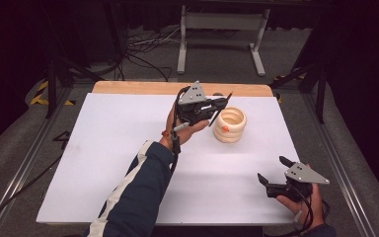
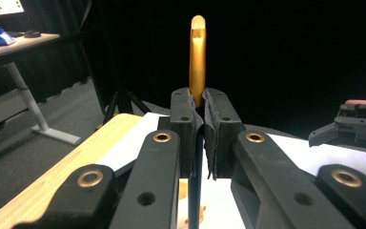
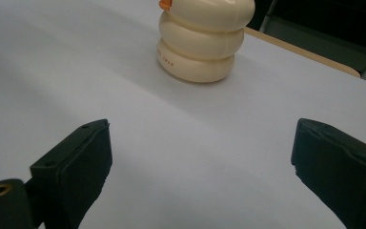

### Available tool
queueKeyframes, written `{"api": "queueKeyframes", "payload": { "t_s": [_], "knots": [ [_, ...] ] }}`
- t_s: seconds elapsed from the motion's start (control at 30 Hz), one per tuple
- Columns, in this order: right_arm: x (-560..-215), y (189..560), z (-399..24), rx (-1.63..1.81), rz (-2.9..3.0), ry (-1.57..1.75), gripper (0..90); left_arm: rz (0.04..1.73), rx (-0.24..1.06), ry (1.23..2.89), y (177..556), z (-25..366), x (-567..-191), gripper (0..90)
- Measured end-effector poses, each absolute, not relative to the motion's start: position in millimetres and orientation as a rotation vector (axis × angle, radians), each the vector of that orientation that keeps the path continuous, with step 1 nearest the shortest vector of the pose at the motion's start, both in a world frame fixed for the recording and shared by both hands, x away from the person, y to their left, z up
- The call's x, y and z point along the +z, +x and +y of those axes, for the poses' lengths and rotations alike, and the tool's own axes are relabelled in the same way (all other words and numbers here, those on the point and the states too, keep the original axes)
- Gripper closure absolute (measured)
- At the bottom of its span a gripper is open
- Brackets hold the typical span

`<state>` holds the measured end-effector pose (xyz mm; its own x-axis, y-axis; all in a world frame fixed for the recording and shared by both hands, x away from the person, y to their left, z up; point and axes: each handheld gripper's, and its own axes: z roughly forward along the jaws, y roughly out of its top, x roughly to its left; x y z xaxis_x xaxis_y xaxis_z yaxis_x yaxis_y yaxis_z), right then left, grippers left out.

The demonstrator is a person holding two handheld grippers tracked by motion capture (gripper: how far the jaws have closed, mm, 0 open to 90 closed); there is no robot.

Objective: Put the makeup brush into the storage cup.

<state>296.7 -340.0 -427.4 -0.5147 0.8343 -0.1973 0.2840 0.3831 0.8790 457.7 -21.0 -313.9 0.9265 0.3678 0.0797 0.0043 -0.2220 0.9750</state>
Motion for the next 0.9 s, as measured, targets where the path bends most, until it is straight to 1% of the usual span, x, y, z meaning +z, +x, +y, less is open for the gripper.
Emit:
{"api": "queueKeyframes", "payload": {
  "t_s": [0.63, 0.9],
  "knots": [
    [-427.9, 296.0, -340.6, 1.097, 2.008, 0.957, 7.1, 0.288, 0.343, 1.723, 467.5, -45.0, -310.7, 83.6],
    [-427.6, 295.3, -341.1, 1.106, 2.004, 0.958, 7.3, 0.285, 0.326, 1.727, 474.7, -59.8, -316.8, 83.6]
  ]
}}
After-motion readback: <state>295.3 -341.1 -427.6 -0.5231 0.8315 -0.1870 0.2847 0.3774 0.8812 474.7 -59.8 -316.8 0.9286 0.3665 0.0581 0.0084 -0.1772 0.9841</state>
